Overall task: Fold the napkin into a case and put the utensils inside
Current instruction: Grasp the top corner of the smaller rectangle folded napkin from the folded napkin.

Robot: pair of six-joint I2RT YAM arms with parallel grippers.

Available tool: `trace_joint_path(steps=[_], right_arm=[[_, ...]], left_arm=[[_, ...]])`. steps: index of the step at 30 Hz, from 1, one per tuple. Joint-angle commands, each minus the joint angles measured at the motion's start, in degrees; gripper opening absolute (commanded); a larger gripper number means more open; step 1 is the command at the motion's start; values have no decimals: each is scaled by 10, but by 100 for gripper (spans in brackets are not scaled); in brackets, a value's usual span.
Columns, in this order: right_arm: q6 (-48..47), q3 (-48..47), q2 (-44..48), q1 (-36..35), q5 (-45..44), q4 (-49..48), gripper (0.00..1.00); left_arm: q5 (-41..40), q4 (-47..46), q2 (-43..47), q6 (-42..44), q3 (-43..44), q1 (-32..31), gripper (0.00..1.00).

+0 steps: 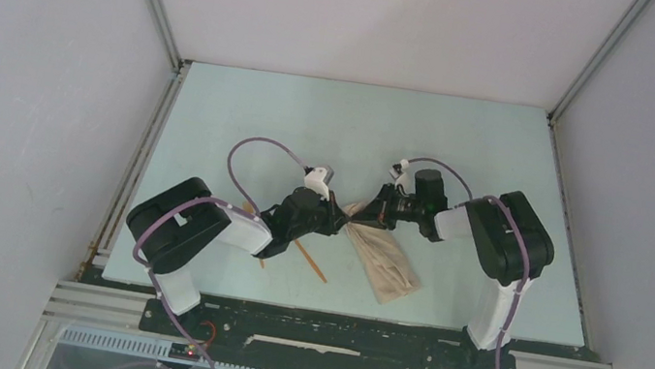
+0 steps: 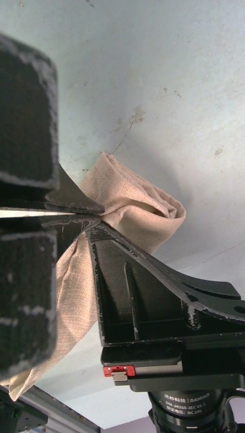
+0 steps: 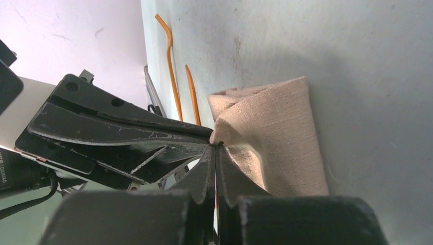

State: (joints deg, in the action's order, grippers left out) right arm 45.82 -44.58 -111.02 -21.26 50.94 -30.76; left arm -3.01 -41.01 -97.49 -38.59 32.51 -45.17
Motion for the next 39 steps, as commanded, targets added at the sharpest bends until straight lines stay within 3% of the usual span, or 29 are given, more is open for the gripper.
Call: trace_joint_path(steps=[1, 6, 12, 26, 39], right_arm=[[32, 27, -8, -17, -2, -74, 0], [43, 41, -11, -16, -23, -88, 0], [102, 59, -48, 5, 10, -202, 0], [-17, 66, 96, 30, 2, -2, 19], [5, -21, -17, 1, -2, -29, 12]], left_arm=[[-15, -9, 29, 13, 19, 3, 0], [-12, -5, 37, 12, 16, 3, 0], [-14, -9, 40, 2, 3, 3, 0], [-19, 19, 51, 24, 5, 1, 0], [-10, 19, 50, 25, 14, -4, 0]])
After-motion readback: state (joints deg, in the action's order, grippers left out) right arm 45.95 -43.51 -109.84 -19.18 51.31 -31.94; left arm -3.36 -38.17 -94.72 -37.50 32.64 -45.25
